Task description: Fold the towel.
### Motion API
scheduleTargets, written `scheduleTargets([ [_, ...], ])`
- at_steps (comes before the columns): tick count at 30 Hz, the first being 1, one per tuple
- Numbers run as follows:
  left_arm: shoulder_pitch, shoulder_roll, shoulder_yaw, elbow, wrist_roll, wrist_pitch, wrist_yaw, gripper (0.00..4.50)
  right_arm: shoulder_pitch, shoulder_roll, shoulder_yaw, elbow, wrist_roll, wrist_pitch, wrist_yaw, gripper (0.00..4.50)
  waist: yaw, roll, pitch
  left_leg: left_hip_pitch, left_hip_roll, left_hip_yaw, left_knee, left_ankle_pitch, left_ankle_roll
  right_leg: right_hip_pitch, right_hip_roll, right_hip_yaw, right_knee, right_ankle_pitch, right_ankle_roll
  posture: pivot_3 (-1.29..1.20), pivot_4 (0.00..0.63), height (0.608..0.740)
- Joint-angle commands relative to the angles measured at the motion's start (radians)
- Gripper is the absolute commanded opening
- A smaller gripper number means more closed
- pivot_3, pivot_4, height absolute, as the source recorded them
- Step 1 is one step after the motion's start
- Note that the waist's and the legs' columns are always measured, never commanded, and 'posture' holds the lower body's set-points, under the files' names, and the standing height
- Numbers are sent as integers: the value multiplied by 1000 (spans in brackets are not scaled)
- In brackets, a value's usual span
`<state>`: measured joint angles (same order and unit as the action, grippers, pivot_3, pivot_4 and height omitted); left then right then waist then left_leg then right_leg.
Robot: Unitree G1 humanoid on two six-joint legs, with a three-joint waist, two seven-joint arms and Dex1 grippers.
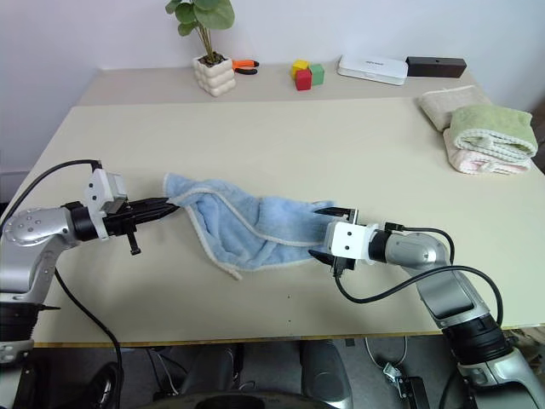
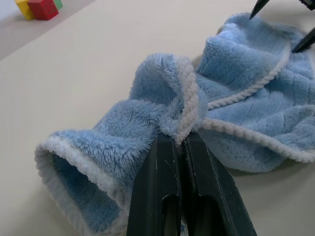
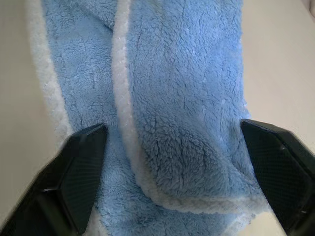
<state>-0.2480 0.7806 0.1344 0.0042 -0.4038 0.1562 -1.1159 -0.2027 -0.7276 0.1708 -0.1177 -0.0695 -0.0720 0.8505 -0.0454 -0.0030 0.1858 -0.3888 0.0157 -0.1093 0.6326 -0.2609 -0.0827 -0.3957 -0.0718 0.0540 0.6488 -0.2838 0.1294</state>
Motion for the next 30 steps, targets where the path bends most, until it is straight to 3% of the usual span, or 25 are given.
scheduleTargets([
  [1, -9, 2, 14, -4, -3, -22, -5, 0, -18, 13, 1, 1, -17, 22, -20, 2686, 1, 0, 0, 0, 0, 0, 0, 0, 0, 0, 0, 0, 0, 0, 0, 0, 150, 740],
  [6, -10, -4, 9, 0, -1, -27, -4, 0, -27, 6, 0, 21, -23, 18, -13, 168, 3, 0, 0, 0, 0, 0, 0, 0, 0, 0, 0, 0, 0, 0, 0, 0, 150, 740],
  [7, -10, -4, 9, 1, 0, -27, -4, 0, -27, 6, -1, 23, -23, 18, -12, 70, 2, 0, 0, 0, 0, 0, 0, 0, 0, 0, 0, 0, 0, 0, 0, 0, 150, 740],
  [25, -10, -6, 9, 3, 0, -30, -4, 0, -32, 5, -2, 26, -17, 22, -3, 70, 2, 0, 0, 0, 0, 0, 0, 0, 0, 0, 0, 0, 0, 0, 0, 0, 150, 740],
  [28, 29, 16, 50, 2, -97, 149, -7, 958, -104, 43, -89, -19, 138, 147, 9, 0, -5, 0, 0, 0, 0, 0, 0, 0, 0, 0, 0, 0, 0, 0, 0, 0, 150, 740],
  [30, 51, 27, 62, -20, -132, 202, -21, 1946, -112, 48, -98, -30, 160, 173, 14, 0, -6, 0, 0, 0, 0, 0, 0, 0, 0, -1, 0, 0, 1, 0, 0, 0, 150, 740],
])
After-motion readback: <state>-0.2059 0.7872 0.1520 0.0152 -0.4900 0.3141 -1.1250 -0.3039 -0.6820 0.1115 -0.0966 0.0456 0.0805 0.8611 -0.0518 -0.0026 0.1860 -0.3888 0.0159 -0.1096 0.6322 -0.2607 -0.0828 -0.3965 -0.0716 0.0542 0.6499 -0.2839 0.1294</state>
